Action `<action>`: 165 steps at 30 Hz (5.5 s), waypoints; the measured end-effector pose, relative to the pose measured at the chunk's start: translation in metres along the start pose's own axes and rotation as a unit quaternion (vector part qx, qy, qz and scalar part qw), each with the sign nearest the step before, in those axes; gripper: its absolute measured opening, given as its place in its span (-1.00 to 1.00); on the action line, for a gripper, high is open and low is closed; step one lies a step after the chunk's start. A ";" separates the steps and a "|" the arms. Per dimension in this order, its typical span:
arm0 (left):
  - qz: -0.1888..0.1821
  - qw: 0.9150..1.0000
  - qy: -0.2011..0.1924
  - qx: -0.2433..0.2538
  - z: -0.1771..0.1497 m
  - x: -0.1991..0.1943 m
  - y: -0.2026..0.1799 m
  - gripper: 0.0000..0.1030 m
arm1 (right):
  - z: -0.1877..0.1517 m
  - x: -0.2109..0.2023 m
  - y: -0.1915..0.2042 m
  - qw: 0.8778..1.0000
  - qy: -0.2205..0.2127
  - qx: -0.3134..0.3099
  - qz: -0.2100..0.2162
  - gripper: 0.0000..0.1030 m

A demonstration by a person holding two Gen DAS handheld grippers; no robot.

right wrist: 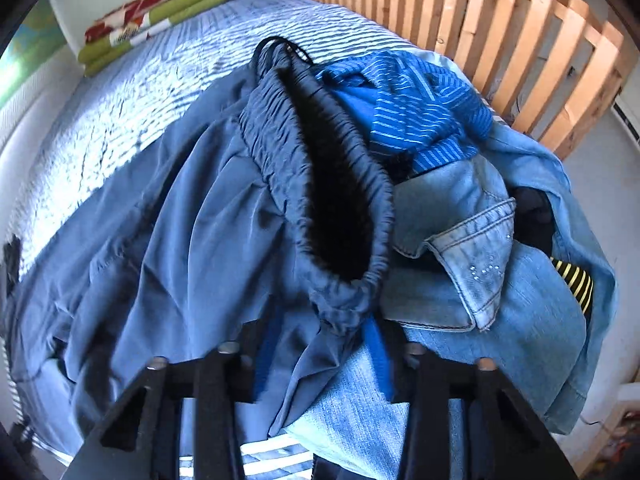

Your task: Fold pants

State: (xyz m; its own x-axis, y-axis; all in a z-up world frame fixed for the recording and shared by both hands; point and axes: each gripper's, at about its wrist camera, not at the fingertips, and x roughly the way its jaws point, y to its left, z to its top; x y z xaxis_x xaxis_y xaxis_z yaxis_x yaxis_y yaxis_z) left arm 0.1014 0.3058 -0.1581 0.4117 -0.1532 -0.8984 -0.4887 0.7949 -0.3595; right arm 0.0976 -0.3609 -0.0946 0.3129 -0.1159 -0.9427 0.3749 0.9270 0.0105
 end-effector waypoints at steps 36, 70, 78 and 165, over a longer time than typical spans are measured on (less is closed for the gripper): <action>0.002 0.996 -0.080 0.028 0.169 -0.028 -0.092 -0.97 | 0.155 -0.059 0.026 0.982 -0.153 0.110 0.002 -0.87; -0.017 0.994 -0.049 0.099 0.136 -0.023 -0.105 -0.02 | 0.087 -0.019 0.225 0.955 -0.067 -0.278 0.077 -0.28; -0.012 0.993 -0.042 0.111 0.132 -0.021 -0.106 -0.02 | 0.033 0.066 0.340 0.905 0.046 -0.419 0.051 -0.40; -0.081 0.857 0.018 0.508 -0.144 0.065 -0.568 0.14 | 0.082 0.000 0.071 0.991 0.004 -0.135 0.023 -0.45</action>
State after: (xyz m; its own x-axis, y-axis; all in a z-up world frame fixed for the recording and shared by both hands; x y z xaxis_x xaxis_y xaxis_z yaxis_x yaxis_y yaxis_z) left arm 0.2954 -0.2399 -0.0488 0.3776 -0.3128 -0.8715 0.5029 0.8596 -0.0906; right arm 0.1959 -0.3240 -0.0669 0.3174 -0.0700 -0.9457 0.1127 0.9930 -0.0356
